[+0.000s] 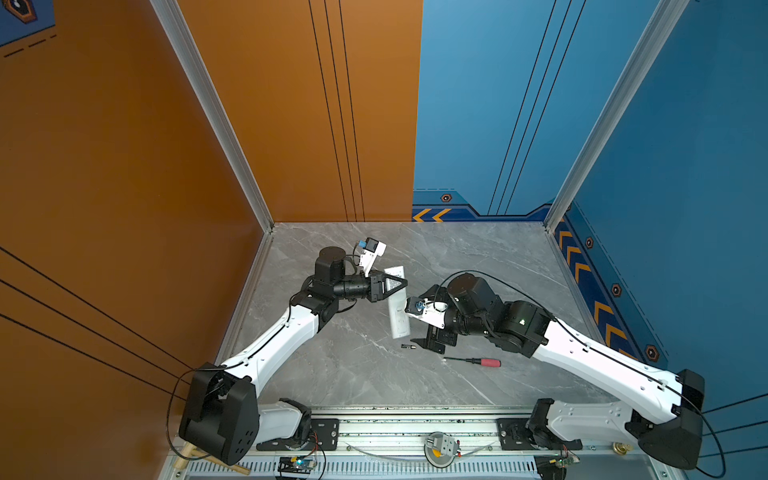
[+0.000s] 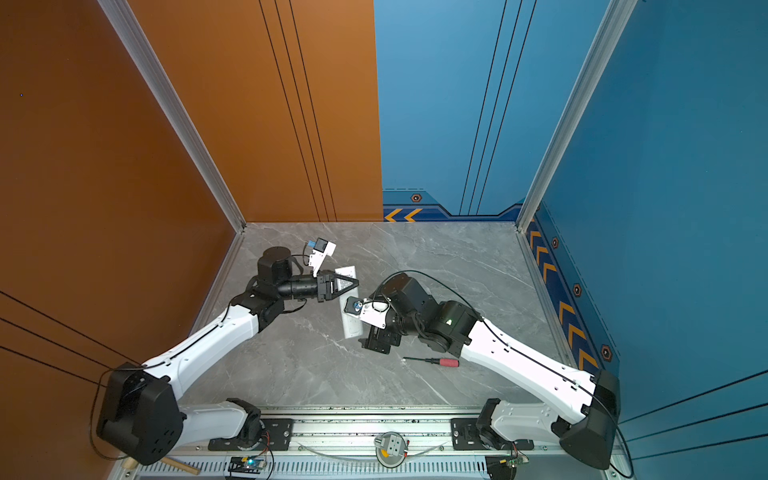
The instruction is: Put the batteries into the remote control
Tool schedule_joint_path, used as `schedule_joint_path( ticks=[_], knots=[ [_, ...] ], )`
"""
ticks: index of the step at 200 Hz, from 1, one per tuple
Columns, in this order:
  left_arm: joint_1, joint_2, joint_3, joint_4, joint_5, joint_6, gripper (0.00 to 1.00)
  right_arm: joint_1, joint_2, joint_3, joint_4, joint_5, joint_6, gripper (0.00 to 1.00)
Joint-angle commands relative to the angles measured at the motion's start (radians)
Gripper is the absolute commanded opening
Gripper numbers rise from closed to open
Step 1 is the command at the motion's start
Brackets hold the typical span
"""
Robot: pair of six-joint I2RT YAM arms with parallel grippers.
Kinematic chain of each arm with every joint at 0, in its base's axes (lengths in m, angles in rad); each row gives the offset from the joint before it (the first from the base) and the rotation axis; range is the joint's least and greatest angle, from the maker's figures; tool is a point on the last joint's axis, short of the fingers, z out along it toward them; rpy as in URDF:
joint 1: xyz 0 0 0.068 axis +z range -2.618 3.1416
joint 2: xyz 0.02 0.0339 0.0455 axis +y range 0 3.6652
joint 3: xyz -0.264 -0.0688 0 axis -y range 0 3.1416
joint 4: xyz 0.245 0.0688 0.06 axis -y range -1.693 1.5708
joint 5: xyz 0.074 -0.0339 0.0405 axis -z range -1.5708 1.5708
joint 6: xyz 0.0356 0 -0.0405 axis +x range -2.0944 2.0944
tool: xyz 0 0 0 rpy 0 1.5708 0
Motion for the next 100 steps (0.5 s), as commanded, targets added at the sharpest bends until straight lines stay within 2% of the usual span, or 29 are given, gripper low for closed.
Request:
schedule_joint_path(
  ticks=[1, 100],
  knots=[
    [0.008, 0.007, 0.002, 0.01, 0.051, 0.02, 0.0, 0.015, 0.027, 0.044, -0.041, -0.018, -0.059, 1.0],
    [0.014, 0.041, 0.012, 0.014, 0.085, -0.008, 0.0, 0.097, 0.097, 0.053, 0.006, 0.097, -0.139, 1.0]
  ],
)
